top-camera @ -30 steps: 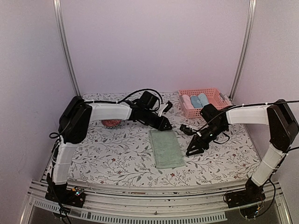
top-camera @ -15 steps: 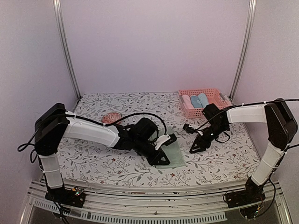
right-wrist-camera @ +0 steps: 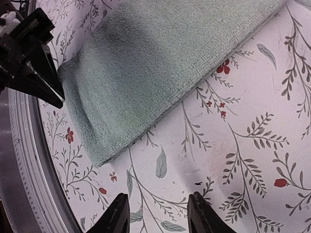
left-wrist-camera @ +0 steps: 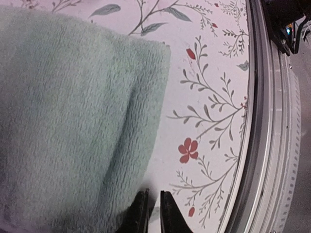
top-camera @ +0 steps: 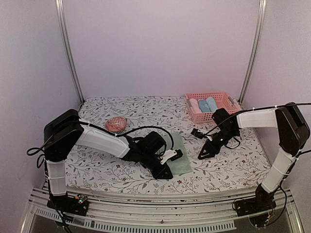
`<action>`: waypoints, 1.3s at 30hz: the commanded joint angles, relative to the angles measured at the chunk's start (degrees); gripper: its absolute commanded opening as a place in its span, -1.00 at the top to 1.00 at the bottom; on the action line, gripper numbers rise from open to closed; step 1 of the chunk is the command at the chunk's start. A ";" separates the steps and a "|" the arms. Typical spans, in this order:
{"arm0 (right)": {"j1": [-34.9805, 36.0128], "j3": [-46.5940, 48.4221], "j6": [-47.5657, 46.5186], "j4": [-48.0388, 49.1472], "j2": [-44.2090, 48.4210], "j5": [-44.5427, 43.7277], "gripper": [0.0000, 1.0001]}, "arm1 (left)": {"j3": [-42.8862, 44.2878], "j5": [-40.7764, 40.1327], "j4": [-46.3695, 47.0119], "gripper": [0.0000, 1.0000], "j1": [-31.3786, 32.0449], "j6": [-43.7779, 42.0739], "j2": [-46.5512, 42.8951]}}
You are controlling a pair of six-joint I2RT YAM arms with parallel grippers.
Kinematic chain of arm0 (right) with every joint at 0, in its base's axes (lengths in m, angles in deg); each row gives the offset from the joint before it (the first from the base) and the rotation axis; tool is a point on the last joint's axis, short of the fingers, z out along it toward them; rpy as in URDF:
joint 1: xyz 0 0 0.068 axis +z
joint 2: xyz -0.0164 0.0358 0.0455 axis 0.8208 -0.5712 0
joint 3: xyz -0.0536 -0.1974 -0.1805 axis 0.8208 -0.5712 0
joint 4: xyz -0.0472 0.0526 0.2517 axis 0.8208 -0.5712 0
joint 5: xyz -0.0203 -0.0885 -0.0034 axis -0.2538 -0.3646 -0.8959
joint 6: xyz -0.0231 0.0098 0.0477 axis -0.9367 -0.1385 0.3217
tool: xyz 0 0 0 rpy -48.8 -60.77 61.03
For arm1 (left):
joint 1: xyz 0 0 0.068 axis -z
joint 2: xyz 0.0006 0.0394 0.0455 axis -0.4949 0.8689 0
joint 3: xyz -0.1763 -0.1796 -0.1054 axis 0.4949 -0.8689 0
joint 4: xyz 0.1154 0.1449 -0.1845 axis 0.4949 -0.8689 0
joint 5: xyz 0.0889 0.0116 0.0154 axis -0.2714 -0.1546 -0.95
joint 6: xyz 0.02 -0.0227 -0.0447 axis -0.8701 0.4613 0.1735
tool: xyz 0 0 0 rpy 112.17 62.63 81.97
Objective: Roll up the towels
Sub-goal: Pick up the towel from the center of the board.
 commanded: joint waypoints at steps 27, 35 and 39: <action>3.34 -1.60 -6.12 0.25 3.57 4.62 0.20 | -1.41 -11.39 -2.86 0.23 4.17 -16.23 0.44; 3.76 -1.41 -6.37 -0.08 2.63 4.86 0.21 | -2.62 -15.64 -2.20 0.18 5.46 -17.35 0.76; 3.87 -1.48 -6.30 -0.04 2.58 4.90 0.22 | -2.86 -20.37 -2.02 0.30 6.94 -18.48 1.39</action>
